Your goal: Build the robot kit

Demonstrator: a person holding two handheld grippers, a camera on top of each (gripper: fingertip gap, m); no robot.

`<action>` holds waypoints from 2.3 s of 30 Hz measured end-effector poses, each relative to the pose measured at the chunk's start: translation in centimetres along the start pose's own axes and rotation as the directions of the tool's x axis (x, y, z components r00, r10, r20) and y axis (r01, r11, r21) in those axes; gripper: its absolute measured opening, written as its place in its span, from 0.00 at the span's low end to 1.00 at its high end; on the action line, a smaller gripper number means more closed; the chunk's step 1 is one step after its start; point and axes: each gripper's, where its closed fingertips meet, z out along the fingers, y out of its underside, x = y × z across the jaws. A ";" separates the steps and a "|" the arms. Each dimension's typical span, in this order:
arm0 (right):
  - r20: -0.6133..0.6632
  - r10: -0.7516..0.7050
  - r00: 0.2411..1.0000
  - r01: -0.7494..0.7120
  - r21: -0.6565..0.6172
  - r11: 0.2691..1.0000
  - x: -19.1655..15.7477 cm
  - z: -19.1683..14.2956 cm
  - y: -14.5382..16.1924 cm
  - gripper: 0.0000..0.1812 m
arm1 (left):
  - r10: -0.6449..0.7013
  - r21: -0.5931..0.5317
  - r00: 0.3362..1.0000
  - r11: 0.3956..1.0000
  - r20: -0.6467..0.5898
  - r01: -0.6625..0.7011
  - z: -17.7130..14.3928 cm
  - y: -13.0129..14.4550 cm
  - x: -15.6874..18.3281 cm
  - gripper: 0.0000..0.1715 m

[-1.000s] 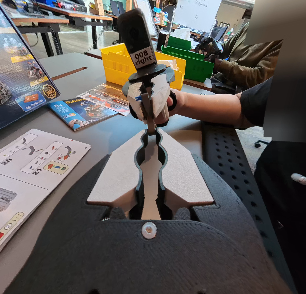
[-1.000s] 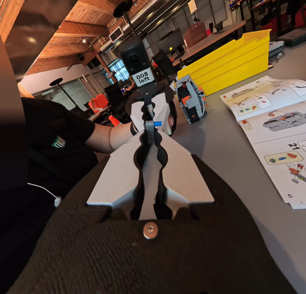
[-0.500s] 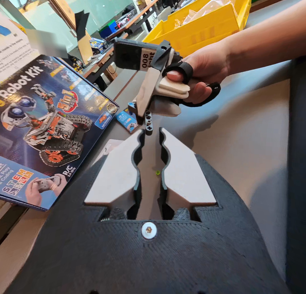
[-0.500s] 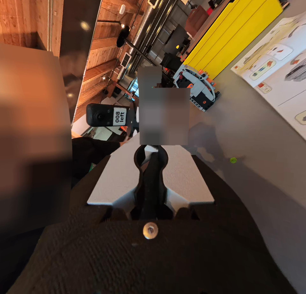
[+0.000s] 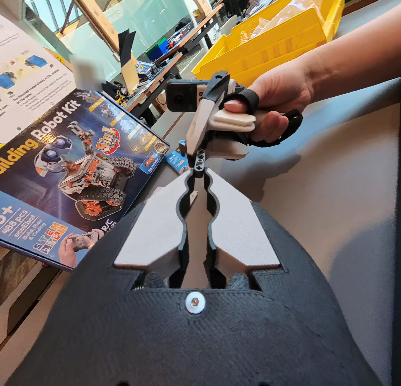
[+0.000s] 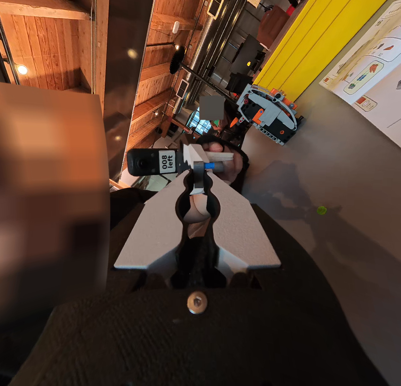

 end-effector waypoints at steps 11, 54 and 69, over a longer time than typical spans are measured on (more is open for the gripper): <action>-0.284 -0.434 0.855 0.437 -0.058 0.898 2.3 -1.8 -1.8 0.12 | -0.082 0.006 0.983 0.997 0.163 0.082 -1.8 0.3 -4.5 0.03; -0.547 -0.631 0.550 0.301 -0.575 0.761 11.9 -1.4 3.0 0.02 | -0.221 -0.105 0.951 0.963 0.215 0.247 -2.0 3.0 -7.1 0.03; -0.539 -0.662 0.521 0.311 -0.603 0.735 12.0 -1.4 3.1 0.00 | -0.219 -0.107 0.951 0.963 0.217 0.246 -2.1 3.1 -7.1 0.03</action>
